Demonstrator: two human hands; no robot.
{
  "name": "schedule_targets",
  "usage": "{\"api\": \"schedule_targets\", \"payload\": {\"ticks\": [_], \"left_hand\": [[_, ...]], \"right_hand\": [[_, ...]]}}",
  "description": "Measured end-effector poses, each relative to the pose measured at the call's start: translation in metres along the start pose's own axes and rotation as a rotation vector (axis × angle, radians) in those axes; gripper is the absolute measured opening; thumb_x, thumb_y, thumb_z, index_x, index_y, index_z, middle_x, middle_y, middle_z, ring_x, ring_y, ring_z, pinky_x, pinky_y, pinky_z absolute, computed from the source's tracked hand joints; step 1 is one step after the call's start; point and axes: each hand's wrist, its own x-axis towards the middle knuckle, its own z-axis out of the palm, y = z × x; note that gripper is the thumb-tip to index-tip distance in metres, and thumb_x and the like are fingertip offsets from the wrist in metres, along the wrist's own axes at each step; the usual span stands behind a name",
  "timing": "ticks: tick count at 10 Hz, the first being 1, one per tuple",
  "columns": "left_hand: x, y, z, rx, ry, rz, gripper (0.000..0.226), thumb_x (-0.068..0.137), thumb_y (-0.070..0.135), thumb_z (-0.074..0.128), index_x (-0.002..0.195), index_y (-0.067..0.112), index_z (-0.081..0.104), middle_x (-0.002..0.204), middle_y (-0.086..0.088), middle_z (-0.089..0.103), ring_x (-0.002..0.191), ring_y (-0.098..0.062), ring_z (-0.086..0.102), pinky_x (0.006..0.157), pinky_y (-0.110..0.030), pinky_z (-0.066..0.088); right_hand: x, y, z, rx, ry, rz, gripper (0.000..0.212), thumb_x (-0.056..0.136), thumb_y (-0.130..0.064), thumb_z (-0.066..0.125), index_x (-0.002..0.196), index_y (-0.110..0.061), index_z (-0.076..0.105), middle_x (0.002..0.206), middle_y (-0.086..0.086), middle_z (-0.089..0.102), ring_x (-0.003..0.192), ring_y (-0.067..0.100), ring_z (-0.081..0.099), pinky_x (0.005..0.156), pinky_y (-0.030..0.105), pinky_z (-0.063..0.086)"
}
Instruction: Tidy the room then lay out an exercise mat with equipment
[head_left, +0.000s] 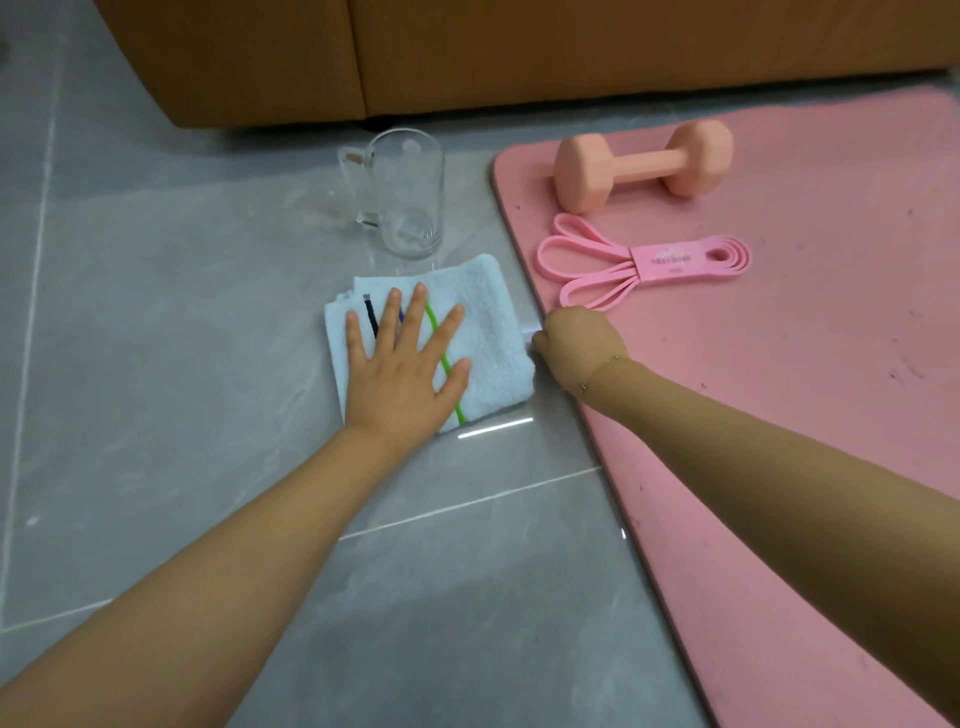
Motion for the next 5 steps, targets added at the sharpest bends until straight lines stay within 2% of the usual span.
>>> {"api": "schedule_targets", "payload": {"ticks": [1,2,3,4,5], "left_hand": [[0.005,-0.001,0.0,-0.001,-0.017,0.02,0.066,0.087,0.061,0.003,0.15,0.042,0.003,0.161,0.0,-0.002,0.148,-0.023,-0.003,0.116,-0.056,-0.004],[0.004,-0.005,-0.002,-0.004,-0.071,0.089,0.065,0.087,0.063,0.002,0.149,0.044,0.0,0.161,0.002,-0.006,0.148,-0.022,-0.007,0.116,-0.055,-0.007],[0.0,-0.011,-0.013,-0.09,-0.123,0.141,0.067,0.086,0.065,0.005,0.149,0.043,0.007,0.161,0.003,-0.004,0.148,-0.019,-0.008,0.114,-0.054,-0.012],[-0.01,-0.012,-0.032,-0.269,0.001,0.052,0.06,0.094,0.054,0.027,0.149,0.032,0.025,0.16,0.0,0.013,0.148,-0.017,0.009,0.115,-0.053,-0.005],[-0.042,0.004,-0.052,-0.706,0.145,-0.104,0.045,0.095,0.029,0.046,0.139,0.02,0.046,0.152,0.0,0.034,0.14,-0.012,0.029,0.117,-0.03,0.017]], "right_hand": [[0.003,0.005,0.001,0.032,0.01,-0.013,0.03,0.093,-0.014,0.045,0.064,-0.006,0.043,0.062,0.004,0.04,0.07,0.026,0.046,0.056,0.029,0.03],[0.0,0.008,0.004,0.053,0.06,-0.031,0.031,0.092,-0.02,0.045,0.062,-0.01,0.04,0.06,0.005,0.042,0.064,0.027,0.045,0.048,0.029,0.025],[-0.016,0.008,0.008,0.158,0.151,-0.016,0.018,0.091,-0.027,0.046,0.087,-0.01,0.052,0.076,0.005,0.054,0.07,0.028,0.049,0.058,0.03,0.032],[-0.038,0.009,0.012,0.446,0.207,0.014,0.023,0.089,-0.022,0.05,0.108,-0.014,0.057,0.092,0.0,0.059,0.077,0.018,0.052,0.064,0.027,0.036],[-0.075,0.005,0.015,0.794,0.288,0.063,0.032,0.088,-0.011,0.049,0.118,-0.011,0.059,0.108,0.001,0.062,0.083,0.008,0.055,0.074,0.016,0.044]]}}
